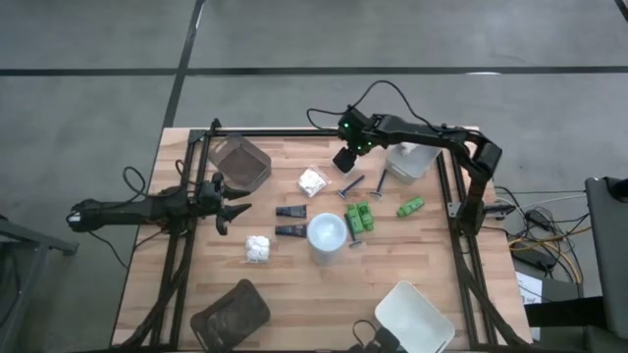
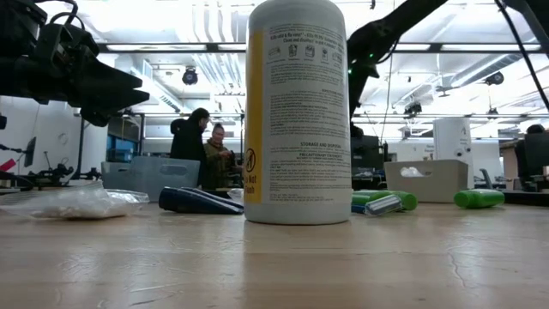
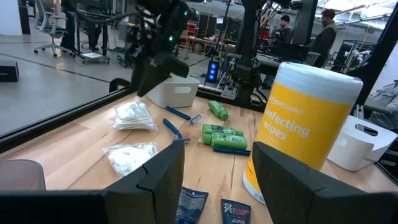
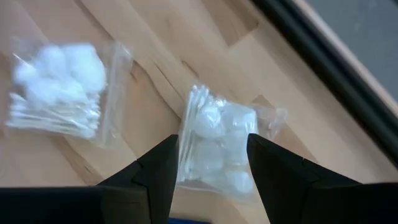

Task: Pick & Place Travel size toiletries
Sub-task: Put the white cotton pack into the gray bin

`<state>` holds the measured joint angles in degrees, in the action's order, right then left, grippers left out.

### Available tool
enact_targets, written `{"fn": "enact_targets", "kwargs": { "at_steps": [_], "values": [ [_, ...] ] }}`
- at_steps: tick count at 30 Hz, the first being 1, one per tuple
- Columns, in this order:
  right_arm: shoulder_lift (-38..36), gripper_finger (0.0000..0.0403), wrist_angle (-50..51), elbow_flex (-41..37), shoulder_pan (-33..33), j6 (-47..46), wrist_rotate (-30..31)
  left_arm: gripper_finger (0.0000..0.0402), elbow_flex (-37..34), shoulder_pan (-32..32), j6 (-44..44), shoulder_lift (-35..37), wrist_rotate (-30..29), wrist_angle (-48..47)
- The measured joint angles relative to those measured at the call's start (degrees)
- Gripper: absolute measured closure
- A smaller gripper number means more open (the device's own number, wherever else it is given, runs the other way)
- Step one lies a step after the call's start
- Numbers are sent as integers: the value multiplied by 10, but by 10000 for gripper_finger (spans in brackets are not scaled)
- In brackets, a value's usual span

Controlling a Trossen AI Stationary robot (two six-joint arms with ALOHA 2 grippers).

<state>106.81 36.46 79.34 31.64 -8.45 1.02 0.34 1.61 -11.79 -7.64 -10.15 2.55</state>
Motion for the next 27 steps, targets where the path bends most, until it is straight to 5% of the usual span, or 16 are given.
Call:
{"fn": "enact_targets", "kwargs": {
  "at_steps": [27],
  "values": [
    [2, 264, -95, -90, 7, -1, 7, 206, 0, 0, 0, 0, 0, 0]
  ]
}}
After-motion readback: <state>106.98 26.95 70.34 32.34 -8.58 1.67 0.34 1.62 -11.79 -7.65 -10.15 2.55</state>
